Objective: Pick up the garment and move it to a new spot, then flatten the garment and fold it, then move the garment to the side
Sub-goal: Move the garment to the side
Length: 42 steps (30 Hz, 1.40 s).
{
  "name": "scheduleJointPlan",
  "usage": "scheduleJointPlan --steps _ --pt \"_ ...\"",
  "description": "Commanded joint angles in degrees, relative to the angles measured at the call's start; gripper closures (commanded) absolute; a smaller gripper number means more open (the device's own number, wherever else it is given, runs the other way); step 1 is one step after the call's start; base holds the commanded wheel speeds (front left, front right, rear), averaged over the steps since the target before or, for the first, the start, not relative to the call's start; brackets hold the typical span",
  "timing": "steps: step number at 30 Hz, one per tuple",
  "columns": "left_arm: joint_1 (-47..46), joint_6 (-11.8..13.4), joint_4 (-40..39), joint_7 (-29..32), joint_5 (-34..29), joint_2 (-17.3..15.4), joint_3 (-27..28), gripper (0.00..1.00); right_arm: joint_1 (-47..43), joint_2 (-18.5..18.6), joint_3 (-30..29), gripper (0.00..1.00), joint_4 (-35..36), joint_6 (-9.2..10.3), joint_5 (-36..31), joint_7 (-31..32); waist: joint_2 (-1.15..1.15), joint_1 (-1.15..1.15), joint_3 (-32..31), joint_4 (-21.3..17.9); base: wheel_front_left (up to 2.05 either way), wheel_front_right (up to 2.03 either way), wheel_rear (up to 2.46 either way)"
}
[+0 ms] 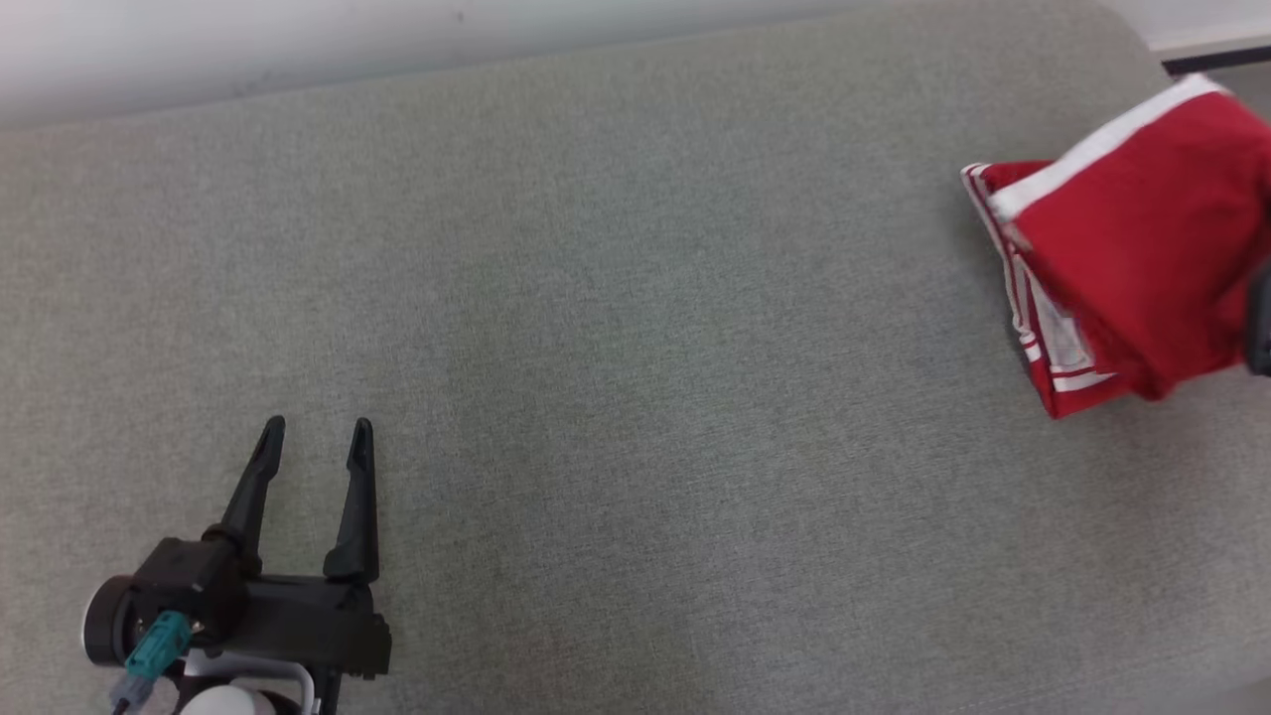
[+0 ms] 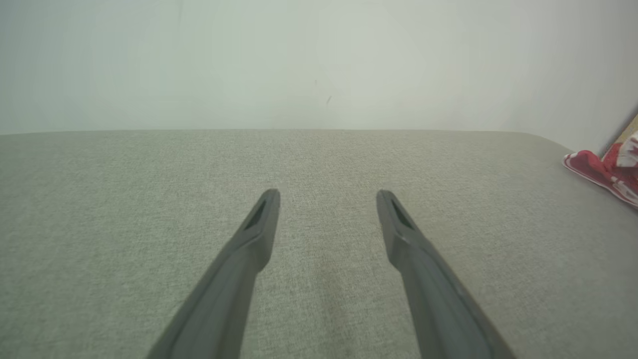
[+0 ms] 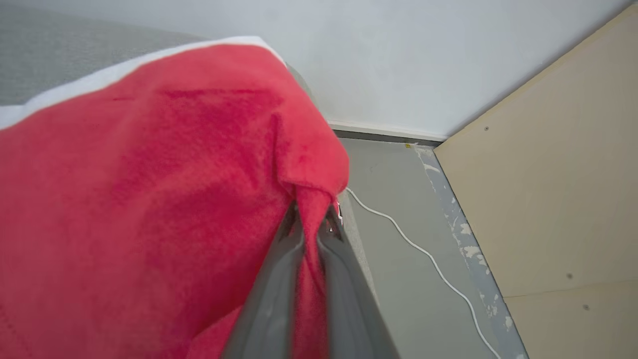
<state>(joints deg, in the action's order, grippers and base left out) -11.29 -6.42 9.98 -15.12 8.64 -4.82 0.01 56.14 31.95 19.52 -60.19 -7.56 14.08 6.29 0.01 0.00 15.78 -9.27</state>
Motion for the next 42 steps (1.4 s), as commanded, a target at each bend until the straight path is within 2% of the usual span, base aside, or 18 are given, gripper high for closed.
scheduleJointPlan --steps 1,8,11,12,13,19,26,32,42 --pt "-0.7 0.0 -0.2 0.0 -0.6 -0.5 0.2 0.00 0.5 0.2 -1.9 1.00 -1.4 0.19 -0.8 -1.0 -0.01 0.00 1.9 0.8 0.00 0.00 0.00" --pt "-2.3 -0.4 -0.1 0.0 -0.4 -0.9 0.3 0.00 1.8 -0.2 -14.7 1.00 -10.3 0.19 -9.0 -5.0 -0.01 0.00 3.1 1.9 0.00 0.00 0.00" --pt "-2.6 -0.4 -0.1 0.0 -0.6 -0.9 0.3 0.00 1.3 -1.8 -19.6 0.64 -11.5 0.19 -11.8 -6.0 -0.01 0.00 2.8 2.3 0.00 0.00 0.00" --pt "-2.6 -0.4 -0.1 0.0 -0.6 -0.9 0.5 0.00 1.0 -2.2 -20.9 0.04 -11.7 0.18 -13.1 -6.3 -0.01 0.00 2.6 2.5 0.00 0.00 0.00" --pt "-2.4 -0.4 -0.1 0.0 -0.5 -0.8 0.6 0.00 0.8 -2.2 -21.9 0.00 -11.8 0.19 -14.5 -6.7 -0.01 0.00 2.3 2.6 0.00 0.00 0.00" --pt "-0.8 -0.4 0.2 0.0 0.3 -0.7 1.3 0.00 -1.4 -6.0 -28.1 0.00 -10.7 0.19 -20.2 -8.4 -0.01 0.00 -0.8 3.2 0.00 0.00 0.00" --pt "2.3 -0.3 0.9 0.0 1.6 0.0 3.0 0.00 -5.7 -12.2 -30.4 0.00 -6.8 0.19 -21.9 -14.6 -0.01 0.00 -6.1 4.0 0.00 0.00 0.00" --pt "6.7 0.7 1.5 0.0 2.6 0.6 5.2 0.00 -12.1 -19.4 -27.7 0.00 -1.4 0.18 -17.7 -20.2 -0.01 0.00 -11.8 4.6 0.00 0.00 0.00" --pt "11.7 1.5 1.1 0.0 3.5 1.4 7.7 0.00 -28.0 -24.0 -20.5 0.00 16.7 0.18 -10.2 -21.5 -0.01 0.00 -17.6 6.0 0.00 0.00 0.00"
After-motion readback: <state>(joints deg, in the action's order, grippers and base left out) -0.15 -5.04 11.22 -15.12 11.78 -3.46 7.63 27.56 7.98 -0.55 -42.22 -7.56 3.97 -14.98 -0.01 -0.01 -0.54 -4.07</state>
